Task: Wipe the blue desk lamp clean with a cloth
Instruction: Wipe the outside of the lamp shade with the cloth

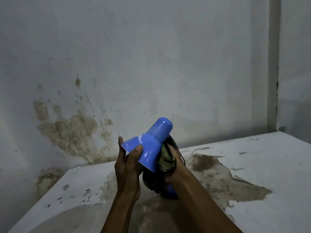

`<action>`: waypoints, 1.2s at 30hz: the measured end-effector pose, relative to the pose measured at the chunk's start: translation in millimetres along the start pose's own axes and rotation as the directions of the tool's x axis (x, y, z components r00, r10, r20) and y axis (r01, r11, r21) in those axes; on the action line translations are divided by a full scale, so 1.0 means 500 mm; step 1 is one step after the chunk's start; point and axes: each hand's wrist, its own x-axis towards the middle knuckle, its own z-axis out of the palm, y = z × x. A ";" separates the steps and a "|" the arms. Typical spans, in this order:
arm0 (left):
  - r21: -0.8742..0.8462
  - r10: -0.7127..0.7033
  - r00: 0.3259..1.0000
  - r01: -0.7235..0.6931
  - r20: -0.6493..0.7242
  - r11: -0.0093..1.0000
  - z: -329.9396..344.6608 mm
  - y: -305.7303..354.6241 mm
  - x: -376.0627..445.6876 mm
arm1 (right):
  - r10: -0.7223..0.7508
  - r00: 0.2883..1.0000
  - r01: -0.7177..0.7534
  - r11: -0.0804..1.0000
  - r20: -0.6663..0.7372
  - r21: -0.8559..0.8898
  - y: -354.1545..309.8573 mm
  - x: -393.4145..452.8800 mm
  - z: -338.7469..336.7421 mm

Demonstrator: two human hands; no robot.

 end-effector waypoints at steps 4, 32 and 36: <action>-0.016 -0.007 1.000 0.008 0.018 1.000 -0.002 -0.007 0.010 | -0.361 0.922 0.335 0.925 -0.142 -0.177 0.037 -0.008 0.039; 0.059 0.018 0.999 -0.021 0.042 0.998 -0.012 -0.015 0.014 | -0.769 0.639 0.649 0.541 -0.001 -0.535 0.109 -0.041 0.055; -0.006 -0.014 0.997 0.015 0.071 1.000 -0.006 -0.013 0.013 | -0.453 0.877 0.375 0.854 -0.162 -0.362 0.028 -0.026 0.037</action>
